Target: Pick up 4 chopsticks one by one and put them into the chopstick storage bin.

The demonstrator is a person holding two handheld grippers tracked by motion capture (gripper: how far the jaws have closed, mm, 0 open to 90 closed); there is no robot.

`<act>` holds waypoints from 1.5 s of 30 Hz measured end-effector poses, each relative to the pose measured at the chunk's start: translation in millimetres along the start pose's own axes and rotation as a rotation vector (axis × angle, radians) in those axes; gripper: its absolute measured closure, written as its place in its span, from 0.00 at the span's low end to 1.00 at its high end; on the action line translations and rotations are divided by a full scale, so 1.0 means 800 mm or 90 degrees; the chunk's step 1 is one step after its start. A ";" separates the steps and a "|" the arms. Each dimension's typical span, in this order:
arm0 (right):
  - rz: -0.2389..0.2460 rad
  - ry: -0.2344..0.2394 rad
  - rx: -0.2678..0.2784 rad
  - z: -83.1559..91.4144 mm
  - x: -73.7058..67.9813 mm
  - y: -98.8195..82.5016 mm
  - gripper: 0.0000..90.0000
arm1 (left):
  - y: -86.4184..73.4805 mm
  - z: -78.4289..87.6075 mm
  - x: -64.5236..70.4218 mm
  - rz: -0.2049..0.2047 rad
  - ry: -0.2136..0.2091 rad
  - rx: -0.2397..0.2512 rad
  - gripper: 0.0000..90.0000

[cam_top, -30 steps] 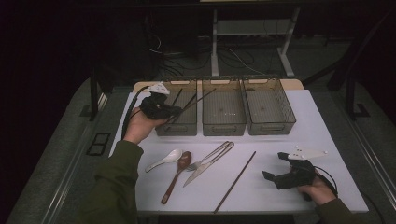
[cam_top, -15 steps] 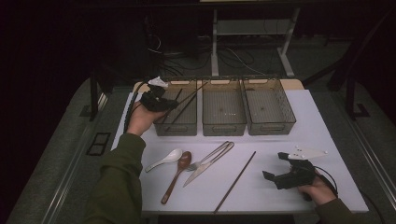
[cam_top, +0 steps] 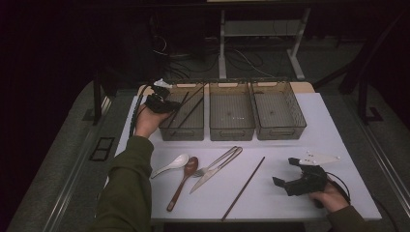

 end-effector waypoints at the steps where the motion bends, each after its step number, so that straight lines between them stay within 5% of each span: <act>1: -0.001 0.001 0.000 0.000 0.000 0.000 0.00 | 0.000 -0.001 -0.001 -0.001 0.001 -0.003 0.94; 18: 0.000 0.001 0.001 0.001 0.000 0.000 0.00 | -0.004 -0.020 -0.001 0.017 0.058 -0.029 0.90; 31: -0.001 0.000 0.002 0.001 0.000 0.000 0.00 | 0.009 -0.002 0.016 0.007 0.038 0.007 0.61; 45: 0.000 -0.001 0.001 0.001 -0.002 0.000 0.00 | 0.010 0.031 0.064 -0.017 -0.018 0.041 0.45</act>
Point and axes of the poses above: each handheld gripper's, and its own axes: z roughly backward along the jaws, y roughly out of its top, x roughly to its right, the point moved 6 cm from there along -z, roughly forward along the jaws, and after that the axes turned 9 degrees about y, right-handed, at the moved point
